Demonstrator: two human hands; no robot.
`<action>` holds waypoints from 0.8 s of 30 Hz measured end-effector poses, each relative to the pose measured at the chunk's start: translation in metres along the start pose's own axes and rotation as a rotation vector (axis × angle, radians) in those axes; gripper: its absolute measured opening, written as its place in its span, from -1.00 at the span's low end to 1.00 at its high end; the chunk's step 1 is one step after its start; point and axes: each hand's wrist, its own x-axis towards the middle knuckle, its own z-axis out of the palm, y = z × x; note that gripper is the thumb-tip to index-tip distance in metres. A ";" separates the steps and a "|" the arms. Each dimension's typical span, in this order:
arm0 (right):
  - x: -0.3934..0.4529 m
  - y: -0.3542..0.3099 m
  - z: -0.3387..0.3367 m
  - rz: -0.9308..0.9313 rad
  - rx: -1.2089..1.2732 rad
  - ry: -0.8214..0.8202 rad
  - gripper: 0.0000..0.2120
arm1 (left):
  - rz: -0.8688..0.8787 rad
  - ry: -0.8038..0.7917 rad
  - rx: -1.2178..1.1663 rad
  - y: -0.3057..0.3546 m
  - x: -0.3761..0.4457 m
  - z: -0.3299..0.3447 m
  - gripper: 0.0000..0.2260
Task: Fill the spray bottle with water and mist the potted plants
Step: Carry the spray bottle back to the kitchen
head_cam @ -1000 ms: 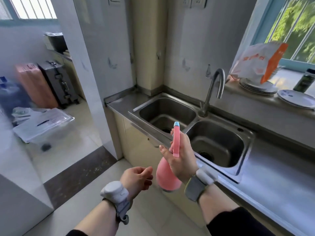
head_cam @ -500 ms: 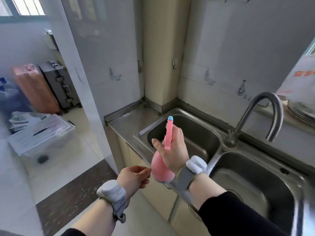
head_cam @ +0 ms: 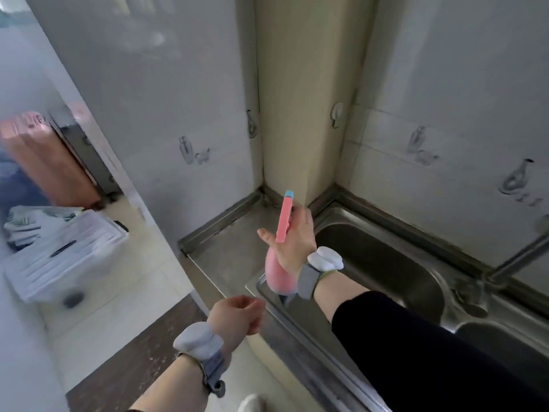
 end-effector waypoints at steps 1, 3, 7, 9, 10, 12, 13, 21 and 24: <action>0.011 0.005 0.009 0.013 -0.005 -0.007 -0.29 | -0.005 0.004 0.017 0.006 0.015 -0.002 -0.90; 0.031 0.012 0.027 0.055 0.004 -0.013 -0.29 | 0.004 0.014 0.074 0.018 0.043 -0.009 -0.90; 0.063 0.024 0.062 0.114 0.022 0.057 -0.30 | -0.010 -0.060 0.162 0.038 0.094 -0.021 -0.87; 0.072 0.029 0.073 0.120 0.014 0.077 -0.30 | -0.022 -0.077 0.178 0.044 0.106 -0.023 -0.83; 0.079 0.033 0.080 0.132 0.013 0.093 -0.30 | -0.025 -0.081 0.195 0.047 0.117 -0.025 -0.83; 0.089 0.040 0.091 0.142 0.012 0.113 -0.29 | -0.018 -0.082 0.237 0.052 0.135 -0.027 -0.82; 0.094 0.043 0.096 0.151 0.007 0.118 -0.28 | -0.020 -0.083 0.250 0.055 0.142 -0.027 -0.82; 0.103 0.064 0.120 0.205 -0.022 0.223 -0.19 | -0.011 -0.182 0.326 0.069 0.178 -0.019 -0.89; 0.100 0.071 0.120 0.212 -0.021 0.200 -0.12 | 0.001 -0.194 0.335 0.070 0.184 -0.013 -0.91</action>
